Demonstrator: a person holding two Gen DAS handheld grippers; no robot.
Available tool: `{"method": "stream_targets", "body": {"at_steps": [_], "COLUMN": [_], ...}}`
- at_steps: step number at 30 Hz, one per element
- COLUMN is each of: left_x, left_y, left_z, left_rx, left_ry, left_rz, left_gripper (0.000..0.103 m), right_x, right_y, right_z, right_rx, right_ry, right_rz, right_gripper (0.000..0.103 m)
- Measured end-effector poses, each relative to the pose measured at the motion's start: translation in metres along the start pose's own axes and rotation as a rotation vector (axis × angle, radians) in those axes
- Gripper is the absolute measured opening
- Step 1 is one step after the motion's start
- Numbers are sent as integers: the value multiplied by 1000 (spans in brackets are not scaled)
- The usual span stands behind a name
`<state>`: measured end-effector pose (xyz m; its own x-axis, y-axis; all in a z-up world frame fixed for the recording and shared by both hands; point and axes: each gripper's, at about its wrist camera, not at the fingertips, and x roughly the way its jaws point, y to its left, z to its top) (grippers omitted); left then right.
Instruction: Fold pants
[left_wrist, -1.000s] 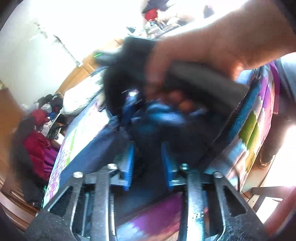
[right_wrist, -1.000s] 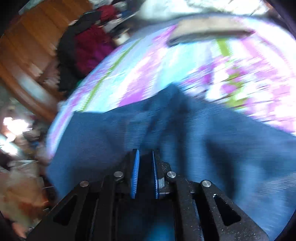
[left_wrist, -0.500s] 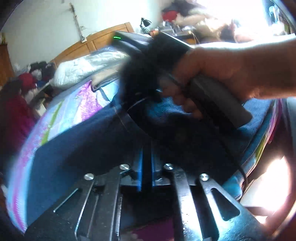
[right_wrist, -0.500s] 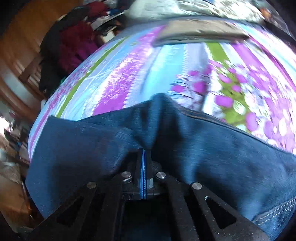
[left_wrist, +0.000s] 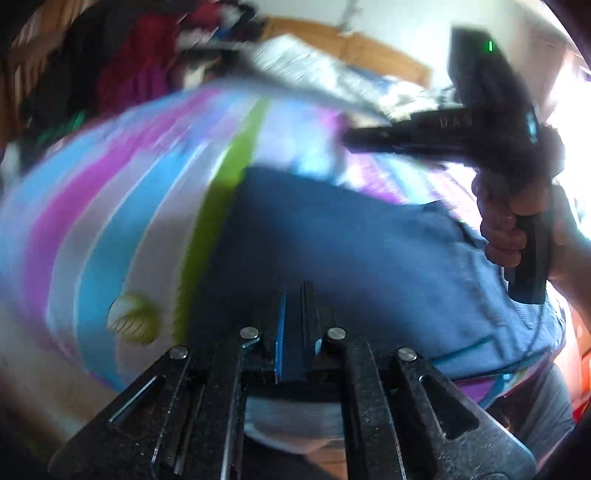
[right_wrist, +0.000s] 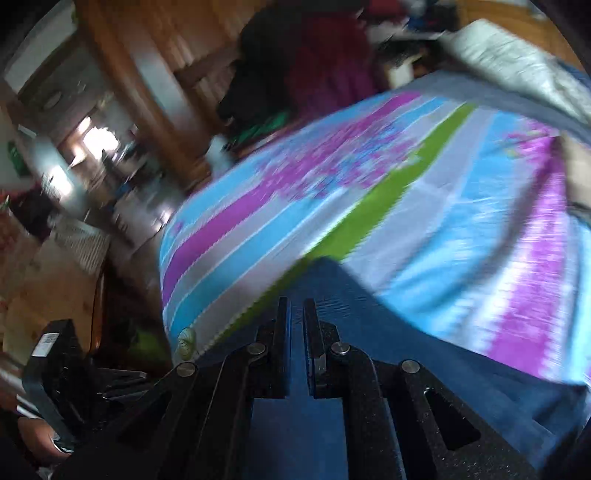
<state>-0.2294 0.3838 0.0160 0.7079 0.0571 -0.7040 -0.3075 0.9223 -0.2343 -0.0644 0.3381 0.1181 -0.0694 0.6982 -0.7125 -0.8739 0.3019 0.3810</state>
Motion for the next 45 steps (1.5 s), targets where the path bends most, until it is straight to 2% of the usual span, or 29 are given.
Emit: {"method": "stream_targets", "body": {"at_steps": [1, 2, 3, 4, 6, 8, 10, 11, 12, 13, 15, 17, 18, 19, 20, 22, 23, 25, 26, 28, 30, 33, 34, 36, 40, 45], "left_x": [12, 20, 21, 23, 24, 23, 11, 2, -10, -13, 2, 13, 13, 10, 2, -20, -29, -36, -40, -38, -32, -22, -17, -15, -25, -24], "left_y": [14, 28, 38, 45, 51, 57, 58, 54, 49, 48, 54, 65, 70, 77, 84, 107, 120, 137, 137, 130, 121, 103, 101, 94, 95, 105], "left_z": [-11, -12, -10, -11, -12, -16, -16, -13, -13, -6, -9, -10, -7, -1, 3, 6, 6, 14, 16, 30, 39, 55, 57, 55, 44, 39], "left_rx": [-70, -148, -210, -270, -307, -354, -381, -358, -313, -295, -298, -344, -360, -361, -360, -400, -432, -441, -415, -339, -308, -255, -236, -225, -263, -303], "left_ry": [51, 70, 66, 75, 74, 67, 45, 9, -36, -43, -1, 5, 16, 18, -4, -59, -68, -53, -53, -40, -19, -19, -15, -6, -2, 11], "left_rz": [-32, -73, -120, -157, -188, -240, -243, -223, -184, -159, -155, -197, -217, -195, -127, -56, -39, -13, 2, 38, 20, -16, -11, -13, -32, -16], "left_gripper": [5, 2, 2, 2, 2, 2, 1, 5, 7, 11, 11, 8, 8, 8, 9, 11, 13, 13, 13, 13, 13, 14, 17, 21, 22, 26], "right_x": [27, 54, 73, 86, 87, 78, 58, 48, 40, 38, 55, 87, 83, 73, 59, 28, 14, -5, -8, -6, 13, 38, 46, 66, 87, 101], "right_y": [4, 2, 1, -8, -19, -24, -15, -13, -15, -13, -7, -7, -6, 1, 13, 47, 67, 110, 131, 167, 187, 199, 200, 196, 195, 195], "right_z": [1, 5, 2, 0, 11, 21, 30, 32, 33, 30, 26, 18, 19, 22, 23, 14, 0, -39, -62, -107, -148, -184, -189, -197, -202, -207], "right_rx": [-10, -26, -29, -5, 74, 124, 123, 123, 125, 116, 79, 44, 42, 32, -8, -124, -181, -329, -416, -593, -715, -854, -890, -928, -1026, -1070], "right_ry": [43, 95, 143, 149, 105, 54, -15, -42, -60, -56, 27, 179, 157, 131, 102, 37, 20, -5, -2, -3, 25, 43, 39, 55, 26, -5], "right_rz": [4, -24, -71, -69, -26, -48, -118, -102, -66, -29, -29, -132, -132, -171, -221, -291, -291, -330, -374, -451, -530, -673, -726, -763, -862, -959], "right_gripper": [10, 8, 0, 0, 0, 0, 3, 9, 9, 9, 9, 0, 0, 0, 10, 24, 42, 57, 61, 61, 60, 60, 60, 59, 59, 58]}}
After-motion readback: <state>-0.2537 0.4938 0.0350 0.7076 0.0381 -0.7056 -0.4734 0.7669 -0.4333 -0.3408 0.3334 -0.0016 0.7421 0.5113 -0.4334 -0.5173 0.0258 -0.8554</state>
